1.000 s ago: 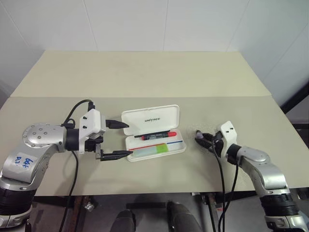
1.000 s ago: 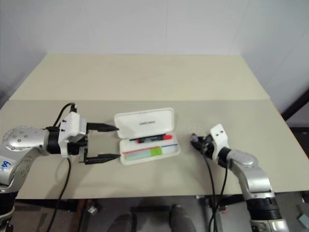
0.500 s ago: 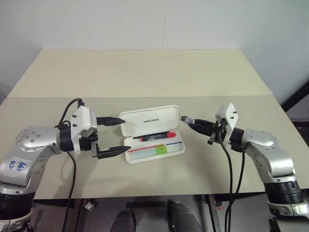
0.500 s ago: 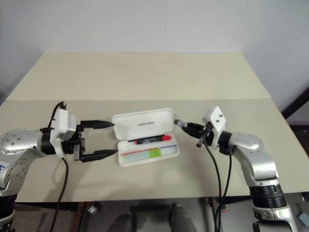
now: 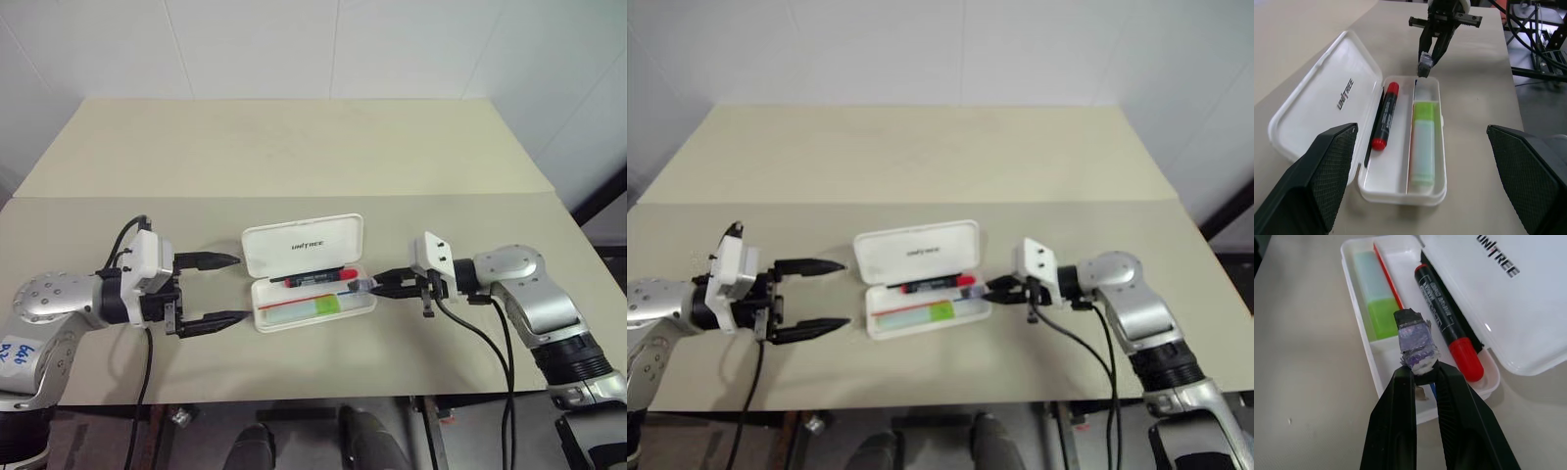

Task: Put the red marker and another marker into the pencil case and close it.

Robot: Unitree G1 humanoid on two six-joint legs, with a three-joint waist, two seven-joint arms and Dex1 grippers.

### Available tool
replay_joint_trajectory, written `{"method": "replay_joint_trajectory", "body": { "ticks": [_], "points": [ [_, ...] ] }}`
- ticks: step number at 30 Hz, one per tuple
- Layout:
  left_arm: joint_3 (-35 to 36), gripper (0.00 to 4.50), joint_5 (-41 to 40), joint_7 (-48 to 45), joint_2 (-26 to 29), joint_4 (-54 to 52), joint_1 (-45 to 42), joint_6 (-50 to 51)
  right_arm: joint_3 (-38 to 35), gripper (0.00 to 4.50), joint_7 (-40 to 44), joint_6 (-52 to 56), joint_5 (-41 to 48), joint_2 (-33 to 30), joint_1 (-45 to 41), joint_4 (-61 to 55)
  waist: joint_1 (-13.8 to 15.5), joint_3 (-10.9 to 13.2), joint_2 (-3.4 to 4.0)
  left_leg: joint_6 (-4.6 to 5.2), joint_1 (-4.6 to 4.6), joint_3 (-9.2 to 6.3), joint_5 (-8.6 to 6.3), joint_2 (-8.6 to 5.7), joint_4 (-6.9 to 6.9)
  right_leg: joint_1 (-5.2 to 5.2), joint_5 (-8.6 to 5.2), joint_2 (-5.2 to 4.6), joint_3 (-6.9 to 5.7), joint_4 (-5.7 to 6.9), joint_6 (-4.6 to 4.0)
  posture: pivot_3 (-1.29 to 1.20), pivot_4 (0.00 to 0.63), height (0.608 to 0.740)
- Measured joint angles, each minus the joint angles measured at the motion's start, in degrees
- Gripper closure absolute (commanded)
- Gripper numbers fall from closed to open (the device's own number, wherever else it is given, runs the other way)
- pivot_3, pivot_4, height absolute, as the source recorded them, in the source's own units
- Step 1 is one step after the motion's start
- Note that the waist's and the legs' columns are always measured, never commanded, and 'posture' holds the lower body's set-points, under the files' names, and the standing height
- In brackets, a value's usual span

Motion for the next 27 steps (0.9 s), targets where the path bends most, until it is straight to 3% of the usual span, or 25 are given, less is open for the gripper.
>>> {"method": "replay_joint_trajectory", "body": {
  "ticks": [4,14,22,27],
  "points": [
    [0.78,0.00,0.00,0.04,0.22,-0.09,0.47,-0.02,0.87,3.46,2.69,-3.71,-1.45,0.24,-2.09,3.88,0.01,0.00,0.00,0.00,0.00,0.00,0.00,0.00,-0.01,0.00,0.01,0.00,0.00,0.02,0.02,0.00,0.150,0.740],
    [0.90,0.00,0.01,0.59,0.24,-0.10,0.64,-0.57,1.96,0.01,4.49,-6.55,-2.62,2.36,-3.25,6.60,0.01,0.00,0.00,0.00,0.07,-0.01,0.00,0.01,0.00,-0.01,0.07,0.01,-0.01,0.21,0.13,0.00,0.150,0.740],
    [0.39,0.00,1.34,0.82,0.23,1.74,-1.97,-3.24,0.30,0.01,4.41,-6.24,-1.24,2.28,-3.20,5.90,0.04,0.00,0.00,0.00,0.10,-0.01,0.00,0.00,0.02,0.00,0.07,0.01,-0.01,0.26,0.13,0.00,0.150,0.740],
    [-0.84,0.00,4.62,1.71,0.20,8.50,-6.86,-7.31,-6.86,0.01,3.96,-3.85,6.85,3.76,-3.13,5.00,0.08,0.00,0.00,0.00,0.12,-0.02,0.00,0.00,0.02,0.00,0.12,0.02,-0.02,0.33,0.23,0.00,0.150,0.740]
  ]
}}
